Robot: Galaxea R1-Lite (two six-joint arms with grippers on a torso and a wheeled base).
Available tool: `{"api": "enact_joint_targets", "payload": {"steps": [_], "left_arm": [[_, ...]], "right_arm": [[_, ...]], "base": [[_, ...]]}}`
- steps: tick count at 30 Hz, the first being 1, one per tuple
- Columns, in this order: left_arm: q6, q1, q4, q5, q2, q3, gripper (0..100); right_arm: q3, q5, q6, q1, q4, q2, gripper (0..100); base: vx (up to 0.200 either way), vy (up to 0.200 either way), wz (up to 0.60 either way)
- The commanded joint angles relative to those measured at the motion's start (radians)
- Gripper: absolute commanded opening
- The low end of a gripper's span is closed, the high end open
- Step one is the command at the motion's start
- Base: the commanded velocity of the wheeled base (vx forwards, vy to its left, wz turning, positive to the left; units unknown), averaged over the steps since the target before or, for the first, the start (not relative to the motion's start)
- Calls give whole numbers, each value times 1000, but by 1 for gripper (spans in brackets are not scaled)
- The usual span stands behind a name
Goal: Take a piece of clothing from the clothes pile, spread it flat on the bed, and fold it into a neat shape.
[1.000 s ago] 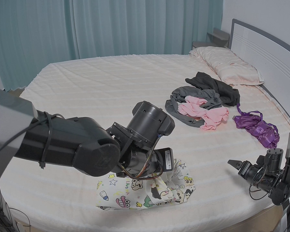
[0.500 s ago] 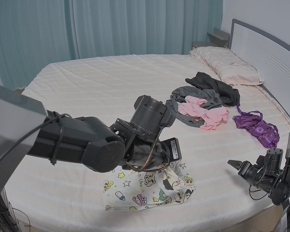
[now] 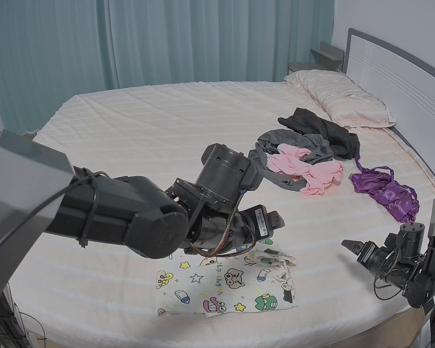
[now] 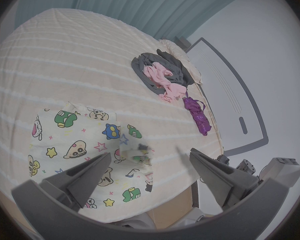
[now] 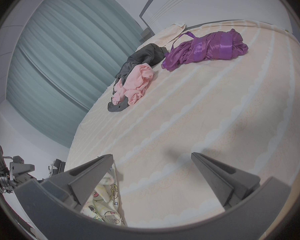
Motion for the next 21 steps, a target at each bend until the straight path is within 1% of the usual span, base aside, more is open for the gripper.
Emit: {"api": "enact_joint_targets", "payload": {"steps": [1,3,6,10,12,14,15,16,17,18,19,20,21], "left_arm": [[-16,6,1,7,7,5,100],[-33,15,0,7,2,26,100],[-36,57,0,-1,-24,66,100],[-39,153,-42,-50,-131,220,100],[-43,190,-96,-71,-185,325,100],[-68,224,-166,-90,-226,436,100],[-68,224,-166,-90,-226,436,100],[-88,261,-246,-104,-252,545,100],[-93,276,-280,-108,-255,588,100],[-96,287,-313,-111,-255,628,100],[-96,287,-313,-111,-255,628,100],[-106,295,-392,-124,-251,717,100],[-119,293,-427,-131,-249,752,100]], "right_arm": [[18,0,0,0,-6,2,100],[18,-2,0,0,-6,2,100],[16,-2,2,-3,-6,2,100],[18,-2,2,-3,-6,2,100],[18,-2,2,-3,-6,4,100],[18,-2,5,-1,-6,2,100],[18,-2,5,-1,-6,2,100],[16,-7,22,5,-6,2,100],[18,-7,31,8,-6,1,100],[18,-7,37,8,-6,1,100],[18,-7,37,8,-6,1,100],[18,-8,40,10,-6,1,100],[18,-11,42,10,-6,1,100]], "base": [[0,0,0],[0,0,0],[0,0,0],[0,0,0],[0,0,0],[0,0,0],[0,0,0],[0,0,0],[0,0,0],[0,0,0],[0,0,0],[-200,0,0],[-200,0,0]]}}
